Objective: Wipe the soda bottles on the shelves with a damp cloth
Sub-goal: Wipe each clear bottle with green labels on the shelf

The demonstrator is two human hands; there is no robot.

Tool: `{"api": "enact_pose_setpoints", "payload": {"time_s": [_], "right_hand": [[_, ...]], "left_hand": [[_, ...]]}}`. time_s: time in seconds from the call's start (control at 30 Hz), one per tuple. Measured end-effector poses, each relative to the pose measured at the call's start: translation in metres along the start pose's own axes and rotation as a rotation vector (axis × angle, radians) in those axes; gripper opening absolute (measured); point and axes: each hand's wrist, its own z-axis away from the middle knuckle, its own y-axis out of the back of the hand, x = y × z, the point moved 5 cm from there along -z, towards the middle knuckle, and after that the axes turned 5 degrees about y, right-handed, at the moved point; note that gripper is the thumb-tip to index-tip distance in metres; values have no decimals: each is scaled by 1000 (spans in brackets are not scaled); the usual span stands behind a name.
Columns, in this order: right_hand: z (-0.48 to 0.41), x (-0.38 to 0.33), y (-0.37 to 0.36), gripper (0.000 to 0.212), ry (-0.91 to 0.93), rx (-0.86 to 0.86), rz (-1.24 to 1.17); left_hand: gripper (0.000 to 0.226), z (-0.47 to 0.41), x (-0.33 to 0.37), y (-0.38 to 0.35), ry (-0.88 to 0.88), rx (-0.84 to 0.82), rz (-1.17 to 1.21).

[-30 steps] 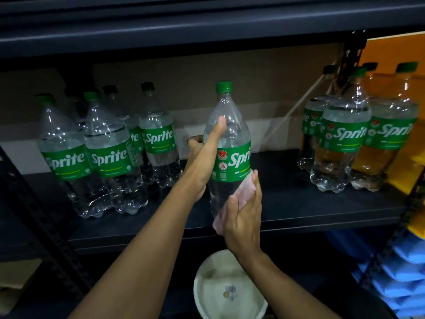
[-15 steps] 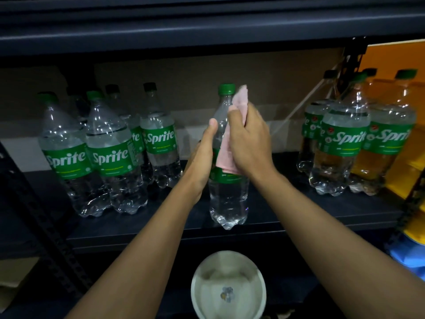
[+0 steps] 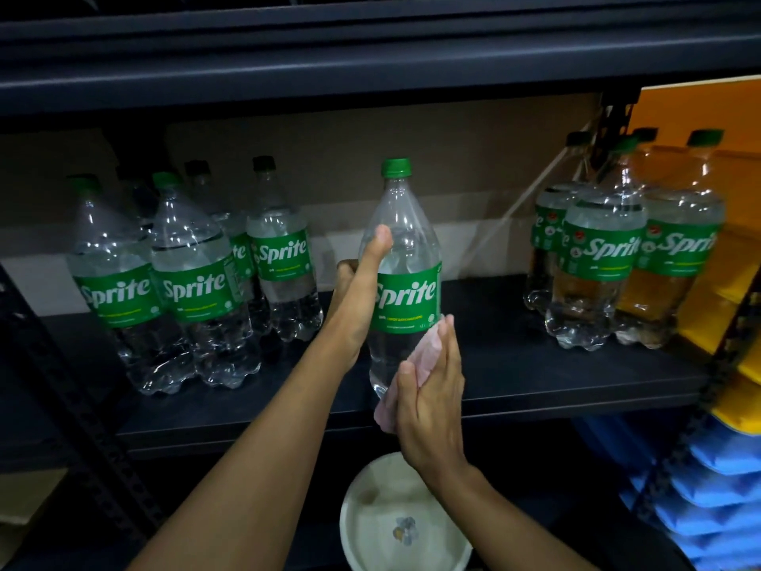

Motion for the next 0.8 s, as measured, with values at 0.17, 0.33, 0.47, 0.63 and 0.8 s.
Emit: {"api": "enact_pose_setpoints", "payload": {"time_s": [0.17,0.33,0.47,0.63,0.8], "right_hand": [[-45,-25,11,63,92,72,-55],[-122,-68,26,56,88,84,-109],[-154,-72,27,44,-6,51,-181],[-115,-37,21,34,-242,224,-380],[-67,8,6,38,-508,205,-433]], "left_hand": [[90,18,14,-7,-62,-103,-17],[69,40,13,-7,-123,-106,118],[75,47,-9,-6,-81,-157,253],[81,36,-29,-5,-136,-84,137],[100,28,-46,-5,-161,33,-96]]}}
